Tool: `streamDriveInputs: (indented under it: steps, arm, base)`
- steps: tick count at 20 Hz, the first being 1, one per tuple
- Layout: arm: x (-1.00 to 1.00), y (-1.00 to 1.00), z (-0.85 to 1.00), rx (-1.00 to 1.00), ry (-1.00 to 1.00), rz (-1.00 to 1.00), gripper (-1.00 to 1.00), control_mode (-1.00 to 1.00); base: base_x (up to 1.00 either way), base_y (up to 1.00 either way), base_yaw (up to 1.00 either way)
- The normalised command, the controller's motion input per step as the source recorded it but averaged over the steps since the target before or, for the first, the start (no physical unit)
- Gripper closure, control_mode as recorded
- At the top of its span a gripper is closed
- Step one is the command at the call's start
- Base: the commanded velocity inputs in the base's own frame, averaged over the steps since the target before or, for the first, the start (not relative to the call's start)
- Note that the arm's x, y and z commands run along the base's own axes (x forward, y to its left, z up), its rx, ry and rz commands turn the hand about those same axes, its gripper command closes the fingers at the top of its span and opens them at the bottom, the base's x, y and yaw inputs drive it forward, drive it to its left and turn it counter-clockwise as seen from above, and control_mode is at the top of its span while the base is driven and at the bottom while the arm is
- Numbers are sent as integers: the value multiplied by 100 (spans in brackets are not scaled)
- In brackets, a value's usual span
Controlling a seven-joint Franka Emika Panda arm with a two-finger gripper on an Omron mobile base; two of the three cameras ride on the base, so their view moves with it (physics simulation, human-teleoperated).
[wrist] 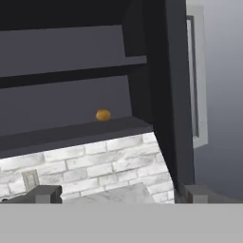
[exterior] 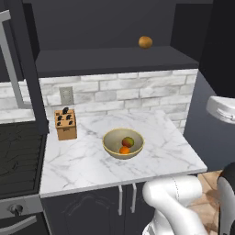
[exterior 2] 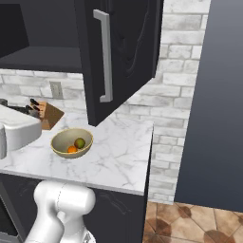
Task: Open the cabinet. Pick the tangerine and mango from the cabinet and place them into the bowl. Then close the cabinet.
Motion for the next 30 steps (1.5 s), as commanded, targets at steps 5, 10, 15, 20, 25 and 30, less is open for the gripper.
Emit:
streamDriveInputs:
  steps: [5, 10, 15, 20, 25, 30]
  arm:
    - [7, -78, 0, 9, 0, 0, -100, -100]
    - [53, -69, -3, 9, -2, 5, -100, -100]
    - [60, -68, -22, 10, 0, 14, -100, -100]
    - [61, -64, -43, 6, 0, 18, -100, -100]
    - [75, -50, -45, 10, -4, 20, -100, -100]
    - [99, -17, -47, 10, -6, 26, -100, -100]
  base:
    - [0, 0, 0]
    - [0, 0, 0]
    - [0, 0, 0]
    - [0, 0, 0]
    - [0, 0, 0]
    - [0, 0, 0]
